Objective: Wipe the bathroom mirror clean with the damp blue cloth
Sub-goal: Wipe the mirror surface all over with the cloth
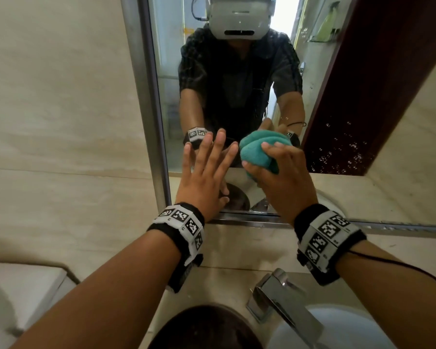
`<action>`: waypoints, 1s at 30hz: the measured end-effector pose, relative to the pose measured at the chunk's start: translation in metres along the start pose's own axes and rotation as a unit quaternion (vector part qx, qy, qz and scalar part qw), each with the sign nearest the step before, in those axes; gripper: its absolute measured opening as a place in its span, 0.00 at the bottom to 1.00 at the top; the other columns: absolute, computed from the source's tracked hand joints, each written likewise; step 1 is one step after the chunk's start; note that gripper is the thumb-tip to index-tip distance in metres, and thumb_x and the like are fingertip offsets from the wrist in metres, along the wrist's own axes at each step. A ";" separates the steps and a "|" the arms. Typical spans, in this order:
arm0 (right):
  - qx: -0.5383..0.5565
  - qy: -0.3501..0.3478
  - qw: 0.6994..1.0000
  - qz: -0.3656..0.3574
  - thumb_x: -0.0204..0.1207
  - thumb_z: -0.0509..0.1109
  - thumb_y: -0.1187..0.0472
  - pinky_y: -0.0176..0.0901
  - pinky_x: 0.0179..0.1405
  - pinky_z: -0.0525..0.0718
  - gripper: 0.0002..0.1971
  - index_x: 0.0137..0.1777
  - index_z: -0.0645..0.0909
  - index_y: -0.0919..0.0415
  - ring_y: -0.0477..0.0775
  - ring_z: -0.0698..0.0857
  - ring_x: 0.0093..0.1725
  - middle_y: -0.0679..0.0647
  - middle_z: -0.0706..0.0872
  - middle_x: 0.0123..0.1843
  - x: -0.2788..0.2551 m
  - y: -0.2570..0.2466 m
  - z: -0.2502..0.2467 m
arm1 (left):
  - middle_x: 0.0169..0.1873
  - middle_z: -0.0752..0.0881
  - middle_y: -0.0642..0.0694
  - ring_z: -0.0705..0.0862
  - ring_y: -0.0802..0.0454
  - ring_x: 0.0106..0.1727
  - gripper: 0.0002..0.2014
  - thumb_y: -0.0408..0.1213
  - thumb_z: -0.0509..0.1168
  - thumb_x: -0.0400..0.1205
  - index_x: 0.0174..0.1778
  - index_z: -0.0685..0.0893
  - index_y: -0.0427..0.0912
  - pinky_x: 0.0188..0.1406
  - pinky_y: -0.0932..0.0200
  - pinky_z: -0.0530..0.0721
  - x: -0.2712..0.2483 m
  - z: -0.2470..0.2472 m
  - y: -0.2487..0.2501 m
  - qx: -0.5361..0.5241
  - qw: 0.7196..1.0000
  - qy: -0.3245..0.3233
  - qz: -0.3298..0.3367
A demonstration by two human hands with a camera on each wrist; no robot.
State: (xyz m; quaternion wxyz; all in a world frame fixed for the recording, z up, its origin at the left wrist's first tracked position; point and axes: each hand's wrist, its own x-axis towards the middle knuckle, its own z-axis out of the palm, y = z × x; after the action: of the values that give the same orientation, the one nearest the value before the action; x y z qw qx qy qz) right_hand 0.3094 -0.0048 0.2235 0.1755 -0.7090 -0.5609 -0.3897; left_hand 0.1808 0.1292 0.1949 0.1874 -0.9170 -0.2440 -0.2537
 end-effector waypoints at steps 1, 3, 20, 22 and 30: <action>-0.003 0.018 1.000 -0.019 0.75 0.68 0.48 0.59 0.66 0.77 0.20 0.66 0.75 0.50 0.58 0.69 0.67 0.56 0.70 0.69 0.005 0.002 -0.003 | 0.78 0.25 0.39 0.30 0.39 0.80 0.62 0.64 0.69 0.69 0.79 0.26 0.48 0.75 0.33 0.30 0.000 0.000 0.000 0.006 1.000 -0.001 -0.003; -0.001 0.029 0.999 -0.038 0.70 0.70 0.53 0.58 0.55 0.84 0.20 0.62 0.73 0.50 0.59 0.69 0.61 0.55 0.67 0.64 0.016 0.005 -0.012 | 0.77 0.24 0.39 0.29 0.39 0.80 0.62 0.65 0.68 0.69 0.79 0.26 0.47 0.75 0.33 0.29 0.001 0.002 0.001 0.012 1.000 0.000 -0.006; -0.027 0.066 0.996 -0.059 0.66 0.80 0.62 0.59 0.50 0.86 0.31 0.65 0.69 0.49 0.60 0.70 0.58 0.54 0.65 0.65 -0.012 0.010 0.017 | 0.81 0.34 0.41 0.34 0.42 0.81 0.61 0.66 0.69 0.66 0.82 0.35 0.49 0.77 0.35 0.36 0.003 0.013 -0.003 0.033 0.998 0.048 0.004; -0.051 0.005 0.989 -0.137 0.63 0.81 0.57 0.55 0.52 0.85 0.31 0.67 0.75 0.50 0.61 0.70 0.58 0.57 0.66 0.67 -0.041 0.011 0.025 | 0.82 0.39 0.41 0.36 0.42 0.82 0.59 0.64 0.70 0.67 0.83 0.38 0.48 0.77 0.35 0.36 0.002 0.011 -0.003 0.032 0.998 0.049 0.002; 0.063 0.027 0.996 -0.062 0.74 0.70 0.45 0.49 0.54 0.82 0.17 0.58 0.77 0.53 0.59 0.76 0.59 0.58 0.75 0.61 0.005 0.011 0.008 | 0.82 0.36 0.41 0.35 0.41 0.82 0.60 0.64 0.70 0.67 0.82 0.36 0.48 0.77 0.34 0.36 0.002 0.009 -0.001 0.032 0.999 0.043 0.001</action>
State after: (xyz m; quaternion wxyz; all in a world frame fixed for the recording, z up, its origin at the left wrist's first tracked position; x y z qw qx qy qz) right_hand 0.3229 0.0005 0.2249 0.2106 -0.6498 -0.6222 -0.3824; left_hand 0.1853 0.1350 0.1891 0.2271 -0.8990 -0.2428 -0.2850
